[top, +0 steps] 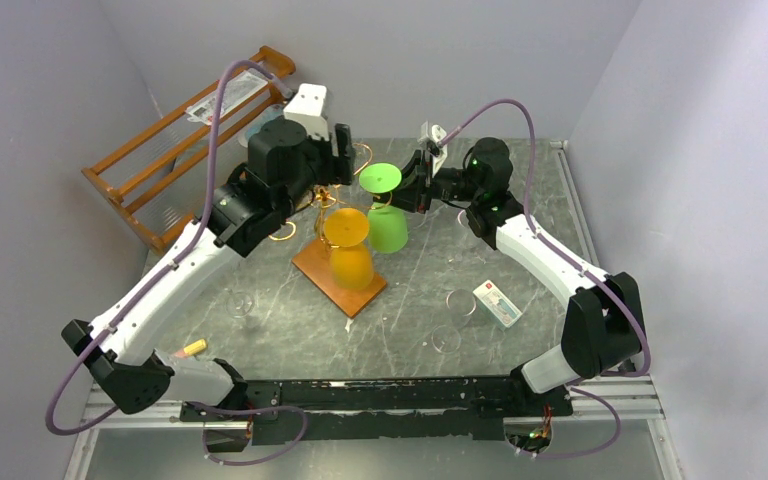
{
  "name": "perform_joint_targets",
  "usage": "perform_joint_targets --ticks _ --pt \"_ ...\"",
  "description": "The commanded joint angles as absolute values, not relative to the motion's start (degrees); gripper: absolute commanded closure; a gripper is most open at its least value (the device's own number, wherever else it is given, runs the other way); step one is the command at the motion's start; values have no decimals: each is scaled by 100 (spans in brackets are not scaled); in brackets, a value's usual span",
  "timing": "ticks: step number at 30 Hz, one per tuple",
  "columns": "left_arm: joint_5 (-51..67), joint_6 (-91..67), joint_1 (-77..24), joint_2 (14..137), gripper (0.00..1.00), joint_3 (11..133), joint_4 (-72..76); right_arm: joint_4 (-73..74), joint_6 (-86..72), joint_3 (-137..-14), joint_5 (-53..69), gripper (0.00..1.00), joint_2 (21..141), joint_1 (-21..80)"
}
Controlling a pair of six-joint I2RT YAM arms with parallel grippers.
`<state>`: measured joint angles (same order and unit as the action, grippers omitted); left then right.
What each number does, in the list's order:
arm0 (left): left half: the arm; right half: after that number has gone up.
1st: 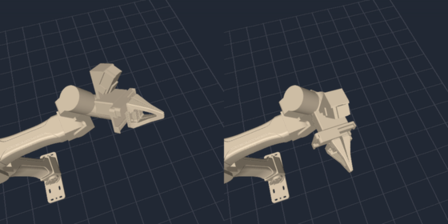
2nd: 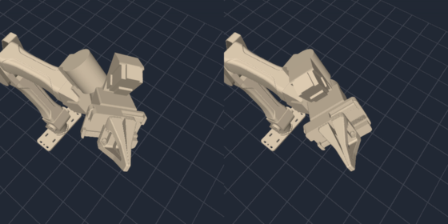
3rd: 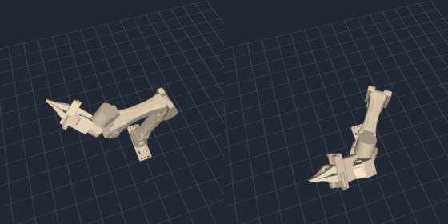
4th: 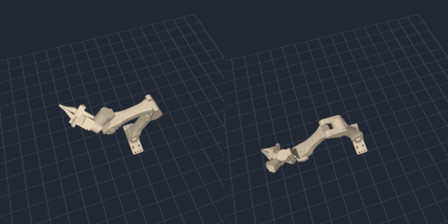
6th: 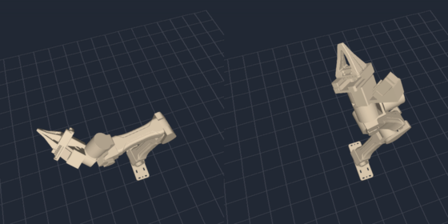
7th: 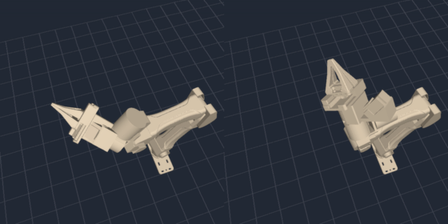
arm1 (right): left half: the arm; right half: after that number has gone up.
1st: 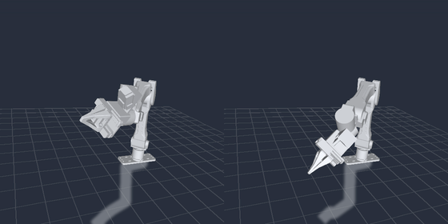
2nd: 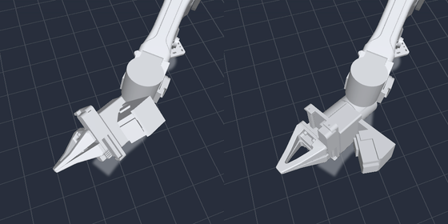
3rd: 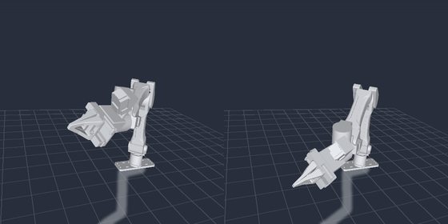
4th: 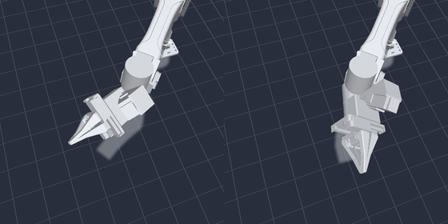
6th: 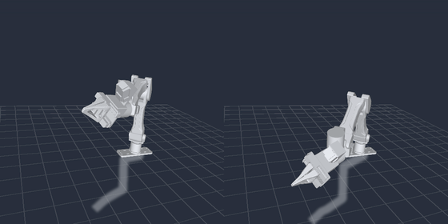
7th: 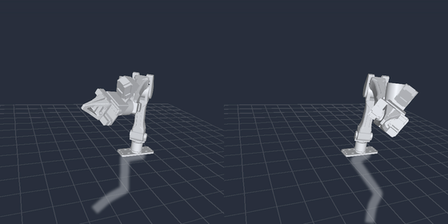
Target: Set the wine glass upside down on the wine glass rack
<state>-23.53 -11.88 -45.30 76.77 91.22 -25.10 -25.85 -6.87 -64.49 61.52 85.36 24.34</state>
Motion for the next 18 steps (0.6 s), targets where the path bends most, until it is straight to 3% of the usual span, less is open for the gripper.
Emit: perform_joint_targets --ticks 1,6,12,18 --pt "-1725 -1320 -3964 7486 27 8954 -2995 -2649 -602 -6390 6232 100 8530 2479" --pt "-879 -1130 -3802 7208 31 8565 -2894 -2778 -640 -6339 6303 100 8555 2475" --pt "-885 -947 -3754 7185 52 8517 -3146 -3361 -998 -6147 6387 100 8561 2400" --pt "-971 -799 -3737 7055 51 8455 -3310 -3402 -1102 -6247 6430 100 8686 2380"
